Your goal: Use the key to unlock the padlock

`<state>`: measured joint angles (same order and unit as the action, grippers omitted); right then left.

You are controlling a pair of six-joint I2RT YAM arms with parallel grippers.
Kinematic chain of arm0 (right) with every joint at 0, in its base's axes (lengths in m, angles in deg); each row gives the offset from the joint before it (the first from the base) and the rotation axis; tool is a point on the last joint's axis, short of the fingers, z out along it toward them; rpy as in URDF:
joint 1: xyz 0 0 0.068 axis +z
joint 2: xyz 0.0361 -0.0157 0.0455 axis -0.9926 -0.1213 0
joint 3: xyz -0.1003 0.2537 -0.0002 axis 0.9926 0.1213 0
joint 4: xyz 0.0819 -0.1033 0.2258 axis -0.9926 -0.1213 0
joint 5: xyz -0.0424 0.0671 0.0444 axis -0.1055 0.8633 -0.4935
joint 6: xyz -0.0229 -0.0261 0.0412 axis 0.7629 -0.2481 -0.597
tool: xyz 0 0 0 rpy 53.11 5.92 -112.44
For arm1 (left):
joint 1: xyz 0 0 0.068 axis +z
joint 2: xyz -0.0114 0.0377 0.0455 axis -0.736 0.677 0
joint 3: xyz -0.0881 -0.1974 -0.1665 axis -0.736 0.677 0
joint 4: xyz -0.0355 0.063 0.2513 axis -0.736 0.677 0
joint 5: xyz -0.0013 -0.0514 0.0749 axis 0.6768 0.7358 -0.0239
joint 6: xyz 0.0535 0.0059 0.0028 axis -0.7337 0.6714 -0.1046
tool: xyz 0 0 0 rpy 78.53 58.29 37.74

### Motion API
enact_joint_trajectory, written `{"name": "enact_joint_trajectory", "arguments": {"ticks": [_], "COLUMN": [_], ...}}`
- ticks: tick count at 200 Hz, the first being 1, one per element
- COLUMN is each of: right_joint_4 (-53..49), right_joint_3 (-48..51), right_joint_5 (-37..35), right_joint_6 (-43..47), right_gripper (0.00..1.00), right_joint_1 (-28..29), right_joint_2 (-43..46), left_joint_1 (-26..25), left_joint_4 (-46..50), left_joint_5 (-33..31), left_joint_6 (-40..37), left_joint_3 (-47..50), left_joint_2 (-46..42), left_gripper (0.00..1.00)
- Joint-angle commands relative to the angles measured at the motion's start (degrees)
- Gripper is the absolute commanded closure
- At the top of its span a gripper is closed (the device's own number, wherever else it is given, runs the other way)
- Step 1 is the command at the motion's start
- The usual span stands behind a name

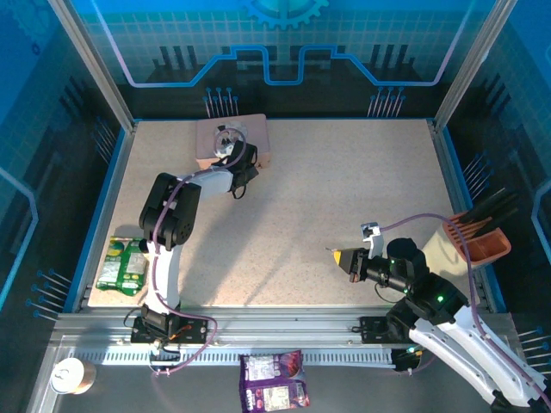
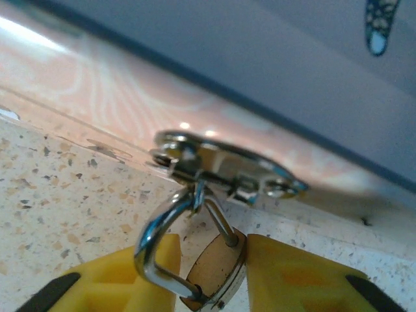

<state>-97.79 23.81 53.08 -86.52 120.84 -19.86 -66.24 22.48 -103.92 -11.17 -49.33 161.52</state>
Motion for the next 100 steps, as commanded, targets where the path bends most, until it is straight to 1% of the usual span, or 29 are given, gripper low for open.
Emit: {"name": "enact_joint_trajectory", "arguments": {"ticks": [1, 15, 40, 58, 80, 100], "right_joint_4": [-1.76, -2.07, -2.22, -2.96, -5.75, -7.21], "right_joint_3": [-0.37, -0.37, -0.58, -1.22, -2.38, -2.74], "right_joint_5": [0.44, 0.3, 0.11, -0.6, -3.39, -5.42], "right_joint_6": [-0.86, -1.0, -1.41, -1.43, -1.76, -3.1], "right_gripper": [1.0, 1.0, 1.0, 1.0, 1.0, 1.0], "right_joint_1": [-0.45, -0.5, -0.48, -0.6, -0.58, -0.79], "right_joint_2": [0.8, 1.07, 1.09, 0.7, -0.03, -0.13], "left_joint_1": [0.57, 0.57, 0.48, 0.01, -1.11, -3.23], "left_joint_4": [-1.19, -1.47, -3.24, -4.39, -4.15, -1.84], "left_joint_5": [1.69, 1.73, 3.46, 4.56, 5.47, 5.78], "left_joint_6": [-2.08, -2.36, -3.01, -4.15, -6.45, -10.87], "left_joint_3": [-1.48, -1.18, 0.22, 1.42, 2.09, 1.33], "left_joint_2": [1.76, 1.56, 0.99, 0.12, -0.83, -1.77], "left_gripper": [0.74, 0.8, 0.87, 0.9, 0.91, 0.93]}}
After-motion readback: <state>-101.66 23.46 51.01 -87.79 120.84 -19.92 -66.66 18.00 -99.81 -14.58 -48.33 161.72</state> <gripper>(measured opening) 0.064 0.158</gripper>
